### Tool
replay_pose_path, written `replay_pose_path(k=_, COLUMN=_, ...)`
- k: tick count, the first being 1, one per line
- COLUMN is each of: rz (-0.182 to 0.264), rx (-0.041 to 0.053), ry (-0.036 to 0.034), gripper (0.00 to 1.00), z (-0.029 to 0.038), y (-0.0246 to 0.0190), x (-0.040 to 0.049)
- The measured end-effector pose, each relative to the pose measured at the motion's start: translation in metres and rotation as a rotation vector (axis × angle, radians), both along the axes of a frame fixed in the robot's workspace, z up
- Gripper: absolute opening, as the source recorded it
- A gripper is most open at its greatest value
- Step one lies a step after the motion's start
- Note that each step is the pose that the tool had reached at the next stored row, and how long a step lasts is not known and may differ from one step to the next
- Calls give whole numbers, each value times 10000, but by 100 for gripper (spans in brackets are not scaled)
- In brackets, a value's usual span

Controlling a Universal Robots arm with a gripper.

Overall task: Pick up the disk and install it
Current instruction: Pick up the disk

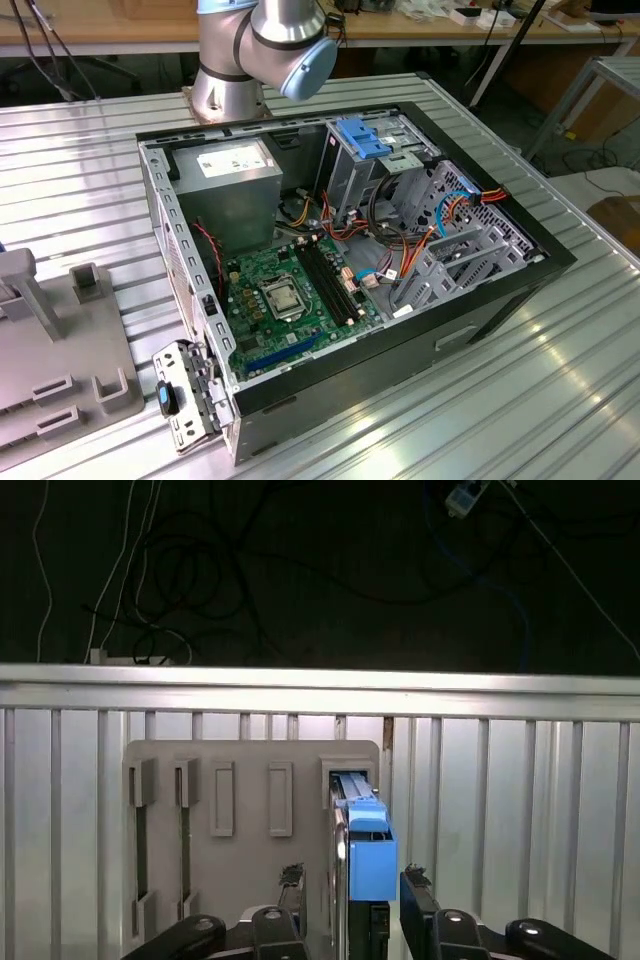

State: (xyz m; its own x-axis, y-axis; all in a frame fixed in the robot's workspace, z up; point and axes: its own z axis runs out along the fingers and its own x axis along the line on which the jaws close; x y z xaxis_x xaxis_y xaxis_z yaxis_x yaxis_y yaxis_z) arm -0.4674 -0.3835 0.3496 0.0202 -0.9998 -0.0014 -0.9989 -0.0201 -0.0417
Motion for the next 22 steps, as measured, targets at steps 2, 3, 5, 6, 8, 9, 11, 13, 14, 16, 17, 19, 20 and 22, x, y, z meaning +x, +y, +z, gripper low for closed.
replay_pose_path(k=2, rz=2, rx=0, ry=8, gripper=50, z=-38, y=6, x=1)
replay_pose_path(k=3, rz=1, rx=0, ry=16, gripper=50, z=-56, y=12, x=1)
replay_pose_path(k=5, rz=2, rx=0, ry=38, gripper=50, z=-96, y=58, x=1)
replay_pose_path(k=6, rz=0, rx=1, ry=44, gripper=50, z=-107, y=78, x=1)
replay_pose_path(k=8, rz=1, rx=1, ry=48, gripper=50, z=-135, y=84, x=-4)
replay_pose_path(k=9, rz=1, rx=-1, ry=53, gripper=50, z=-143, y=83, x=-12)
replay_pose_path(k=11, rz=0, rx=2, ry=48, gripper=50, z=-181, y=76, x=-32)
replay_pose_path(k=13, rz=1, rx=0, ry=51, gripper=50, z=-224, y=74, x=-39)
replay_pose_path(k=14, rz=0, rx=0, ry=51, gripper=50, z=-261, y=75, x=-39)
replay_pose_path(k=16, rz=0, rx=1, ry=52, gripper=50, z=-314, y=57, x=-40)
replay_pose_path(k=17, rz=0, rx=1, ry=52, gripper=50, z=-329, y=48, x=-39)
replay_pose_path(k=19, rz=-1, rx=17, ry=52, gripper=50, z=-372, y=41, x=-40)
replay_pose_path(k=20, rz=0, rx=31, ry=53, gripper=50, z=-380, y=40, x=-40)
replay_pose_path(k=22, rz=-2, rx=44, ry=53, gripper=50, z=-382, y=40, x=-38)
